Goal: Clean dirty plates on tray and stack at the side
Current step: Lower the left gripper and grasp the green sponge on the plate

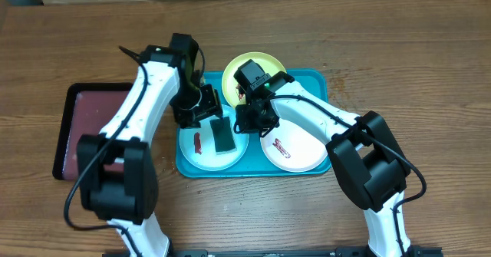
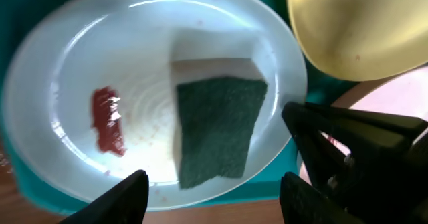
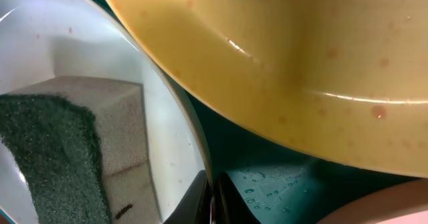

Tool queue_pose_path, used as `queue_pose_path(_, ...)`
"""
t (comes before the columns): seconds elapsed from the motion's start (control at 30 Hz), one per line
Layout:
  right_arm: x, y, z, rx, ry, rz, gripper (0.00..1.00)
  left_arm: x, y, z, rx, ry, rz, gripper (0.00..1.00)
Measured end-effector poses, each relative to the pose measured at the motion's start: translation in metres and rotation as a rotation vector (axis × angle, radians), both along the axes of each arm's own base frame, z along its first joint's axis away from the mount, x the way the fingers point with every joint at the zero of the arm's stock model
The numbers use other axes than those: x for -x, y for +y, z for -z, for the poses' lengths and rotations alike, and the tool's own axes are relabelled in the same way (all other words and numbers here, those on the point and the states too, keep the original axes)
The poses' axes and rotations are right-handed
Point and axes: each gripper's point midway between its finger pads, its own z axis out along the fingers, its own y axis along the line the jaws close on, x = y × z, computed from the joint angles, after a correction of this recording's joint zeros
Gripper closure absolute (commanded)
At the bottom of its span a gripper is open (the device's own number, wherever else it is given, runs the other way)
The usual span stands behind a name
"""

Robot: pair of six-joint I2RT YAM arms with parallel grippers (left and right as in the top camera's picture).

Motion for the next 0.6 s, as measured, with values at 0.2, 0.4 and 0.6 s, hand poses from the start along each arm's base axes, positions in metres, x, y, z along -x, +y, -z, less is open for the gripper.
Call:
queue_pose_path(0.2, 0.000, 0.000, 0.000, 0.000, 0.000, 0.001, 0.94, 0.000, -0.017, 0.013, 0.016, 0.004, 0.067, 0.36)
queue_pose_path(0.4, 0.000, 0.000, 0.000, 0.000, 0.000, 0.002, 0.94, 0.006, -0.022, 0.031, 0.005, 0.055, 0.092, 0.34)
queue_pose_path(0.6, 0.000, 0.000, 0.000, 0.000, 0.000, 0.001, 0.94, 0.007, -0.022, 0.037, -0.006, 0.068, 0.096, 0.32)
